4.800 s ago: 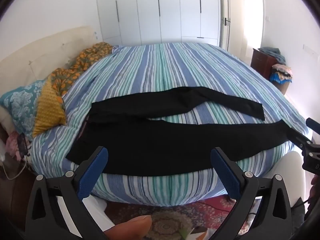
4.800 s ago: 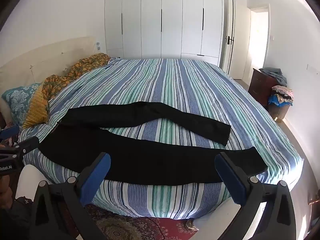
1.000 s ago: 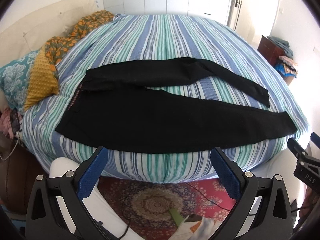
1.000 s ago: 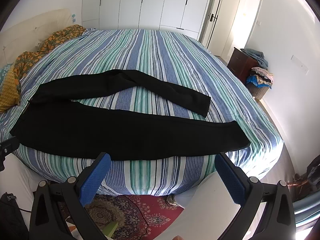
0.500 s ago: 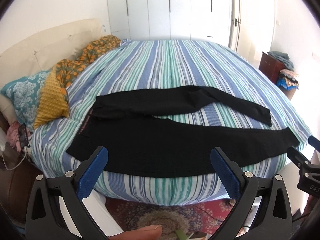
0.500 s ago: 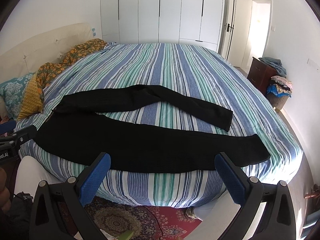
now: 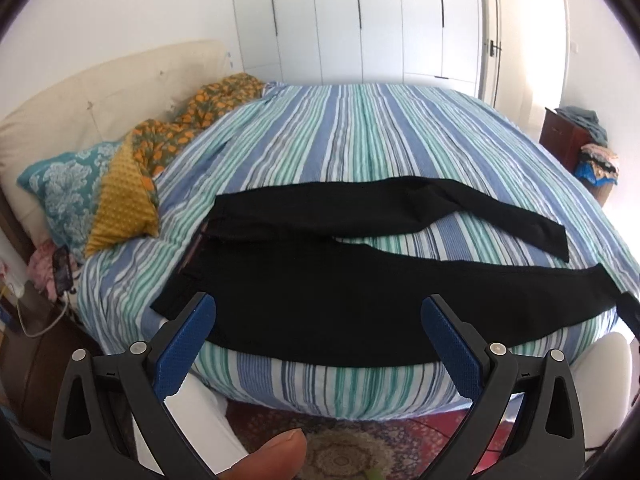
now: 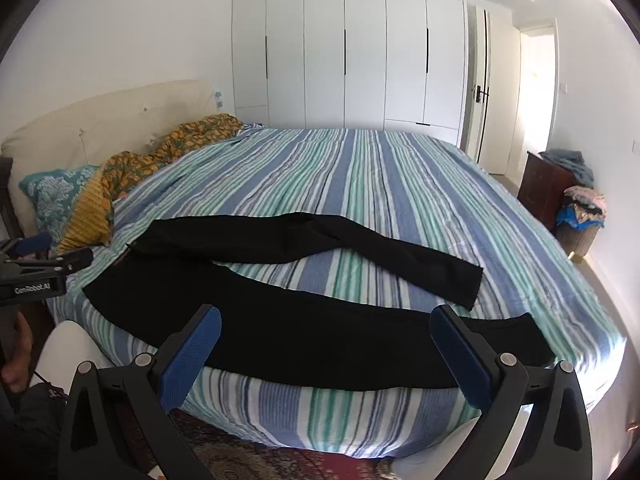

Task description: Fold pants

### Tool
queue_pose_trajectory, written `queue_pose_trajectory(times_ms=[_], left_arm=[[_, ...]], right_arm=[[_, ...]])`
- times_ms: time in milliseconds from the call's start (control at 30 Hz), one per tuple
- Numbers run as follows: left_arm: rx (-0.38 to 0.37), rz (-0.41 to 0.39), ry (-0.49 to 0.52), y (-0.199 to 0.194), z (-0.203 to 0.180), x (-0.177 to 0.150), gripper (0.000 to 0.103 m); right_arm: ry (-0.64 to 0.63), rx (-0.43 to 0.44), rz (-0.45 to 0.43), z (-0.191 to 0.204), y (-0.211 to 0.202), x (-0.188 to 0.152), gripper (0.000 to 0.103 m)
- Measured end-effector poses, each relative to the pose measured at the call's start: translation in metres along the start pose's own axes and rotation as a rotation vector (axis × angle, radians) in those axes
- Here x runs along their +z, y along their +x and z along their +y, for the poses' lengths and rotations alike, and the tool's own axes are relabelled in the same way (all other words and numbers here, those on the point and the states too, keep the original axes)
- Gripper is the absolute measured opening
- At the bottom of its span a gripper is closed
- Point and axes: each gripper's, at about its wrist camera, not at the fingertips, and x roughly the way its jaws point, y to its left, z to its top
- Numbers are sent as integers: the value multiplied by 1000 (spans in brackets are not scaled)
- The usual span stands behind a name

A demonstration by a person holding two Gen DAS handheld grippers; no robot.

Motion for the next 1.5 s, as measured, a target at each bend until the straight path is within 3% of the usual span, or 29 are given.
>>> queue_pose_trajectory(times_ms=[100,333,600,900,1000,1067,1167,1400,1433,1467,1500], left_arm=[[-63,54,20,5,-9,-4,103],[-149,50,9,-3,-16,-5,103],[-140,40,17,4,-15,0,102],[-154,59,17,16,-26,9,102],[-130,88,28,25,-27,3,102],[-120,125,23,34,-27,-1,102],[-113,175,15,46,-28,-5,102],[-73,242,31,68,-33,-9,102],[-70,253,34,72,-33,-9,102],[-68,261,35,74,-33,-10,102],[-68,265,36,77,-32,-10,102]], right_arm=[[14,48,-14,8,0,-4,103],[-5,85,57,17,8,-13,103],[1,87,97,10,15,-20,103],[100,32,132,-53,60,-14,103],[38,-85,155,-97,98,-10,101],[-9,-141,194,-131,133,-5,86],[-104,-151,303,-164,198,-3,68],[-337,-250,468,-191,324,-16,63],[-347,-250,481,-194,333,-17,44],[-338,-232,490,-198,337,-15,15],[-331,-231,492,-202,336,-8,9]])
